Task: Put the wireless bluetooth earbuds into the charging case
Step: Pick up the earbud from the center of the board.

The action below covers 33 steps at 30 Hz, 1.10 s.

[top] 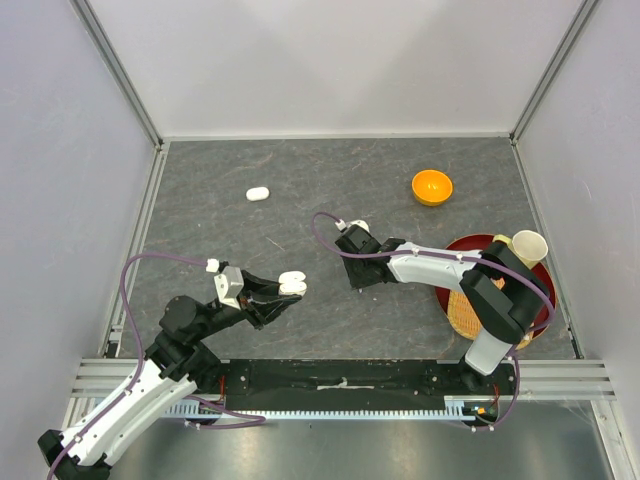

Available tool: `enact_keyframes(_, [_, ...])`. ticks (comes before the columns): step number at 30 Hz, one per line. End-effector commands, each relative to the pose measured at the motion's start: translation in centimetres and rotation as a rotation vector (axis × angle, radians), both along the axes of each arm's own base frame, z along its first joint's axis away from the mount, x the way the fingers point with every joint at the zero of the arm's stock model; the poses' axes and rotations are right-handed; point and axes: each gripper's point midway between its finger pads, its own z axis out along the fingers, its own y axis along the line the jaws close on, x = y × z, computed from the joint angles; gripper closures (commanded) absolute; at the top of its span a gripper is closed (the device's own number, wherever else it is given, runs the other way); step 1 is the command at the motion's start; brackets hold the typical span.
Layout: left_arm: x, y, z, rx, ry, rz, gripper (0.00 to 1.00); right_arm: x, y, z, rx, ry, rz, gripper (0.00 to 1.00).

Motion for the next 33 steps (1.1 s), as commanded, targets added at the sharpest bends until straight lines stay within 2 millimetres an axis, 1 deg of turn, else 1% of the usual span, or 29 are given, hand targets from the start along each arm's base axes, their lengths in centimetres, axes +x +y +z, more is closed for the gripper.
enact_keyframes(1, [0.0, 0.1, 1.8, -0.034, -0.026, 0.008, 0.98, -0.5, -0.5, 0.0, -0.017, 0.006, -0.012, 0.64])
enact_keyframes(4, [0.0, 0.1, 1.8, -0.035, -0.026, 0.009, 0.98, -0.5, -0.4, -0.2, -0.015, 0.01, -0.01, 0.67])
enact_keyframes(6, [0.0, 0.1, 1.7, -0.034, -0.025, 0.009, 0.98, -0.5, -0.4, -0.1, -0.014, 0.008, -0.01, 0.76])
enact_keyframes(9, [0.1, 0.1, 1.7, -0.034, -0.024, 0.011, 0.98, -0.4, -0.2, 0.1, -0.006, 0.002, -0.013, 0.77])
enact_keyframes(12, [0.1, 0.1, 1.6, -0.032, -0.016, 0.01, 0.98, -0.1, 0.1, 0.8, 0.018, -0.016, -0.019, 0.78])
enact_keyframes(15, [0.2, 0.1, 1.5, -0.033, -0.01, 0.011, 0.98, 0.5, 0.4, 2.2, 0.057, -0.059, -0.034, 0.82])
enact_keyframes(16, [0.2, 0.0, 1.4, -0.031, -0.006, 0.01, 0.98, 0.6, 0.6, 3.4, 0.087, -0.085, -0.036, 0.83])
enact_keyframes(18, [0.2, 0.0, 1.4, -0.034, -0.002, 0.011, 0.98, 1.0, 0.8, 5.0, 0.125, -0.137, -0.05, 0.85])
enact_keyframes(19, [0.2, 0.0, 1.3, -0.033, 0.0, 0.011, 0.98, 1.2, 1.0, 6.8, 0.165, -0.18, -0.054, 0.85])
enact_keyframes(21, [0.4, 0.0, 1.1, -0.033, 0.008, 0.02, 0.98, 1.5, 0.7, 9.0, 0.198, -0.251, -0.08, 0.85])
enact_keyframes(22, [0.5, 0.1, 1.1, -0.035, 0.008, 0.026, 0.98, 1.6, 0.6, 11.2, 0.24, -0.304, -0.09, 0.85])
enact_keyframes(24, [0.9, 0.3, 1.0, -0.048, 0.019, 0.052, 0.98, 1.6, 0.4, 13.5, 0.279, -0.381, -0.109, 0.86])
enact_keyframes(25, [1.0, 0.4, 1.4, -0.065, 0.011, 0.061, 0.98, 1.5, 0.2, 15.6, 0.321, -0.429, -0.117, 0.86])
enact_keyframes(26, [1.1, 0.5, 1.6, -0.081, 0.013, 0.067, 0.98, 1.4, 0.2, 16.8, 0.345, -0.463, -0.128, 0.87])
enact_keyframes(27, [1.5, 0.6, 1.5, -0.089, 0.021, 0.09, 0.98, 0.8, 0.6, 17.9, 0.367, -0.492, -0.119, 0.88])
enact_keyframes(28, [1.6, 0.7, 1.5, -0.097, 0.024, 0.097, 0.98, 0.8, 0.1, 19.8, 0.394, -0.552, -0.146, 0.88])
enact_keyframes(29, [1.7, 0.7, 1.9, -0.114, 0.019, 0.102, 0.98, 0.6, 0.2, 20.9, 0.42, -0.585, -0.148, 0.89])
enact_keyframes(30, [1.9, 0.7, 1.7, -0.114, 0.024, 0.108, 0.98, -0.1, 0.7, 21.8, 0.442, -0.608, -0.136, 0.89])
enact_keyframes(31, [2.0, 0.6, 1.8, -0.118, 0.019, 0.108, 0.98, -0.4, 0.2, 23.5, 0.46, -0.66, -0.158, 0.89])
enact_keyframes(32, [2.0, 0.6, 2.0, -0.127, 0.017, 0.107, 0.98, -0.6, 0.4, 24.7, 0.494, -0.694, -0.165, 0.89])
enact_keyframes(33, [2.2, 0.5, 1.9, -0.124, 0.021, 0.109, 0.98, -1.7, 1.1, 25.7, 0.52, -0.715, -0.14, 0.89])
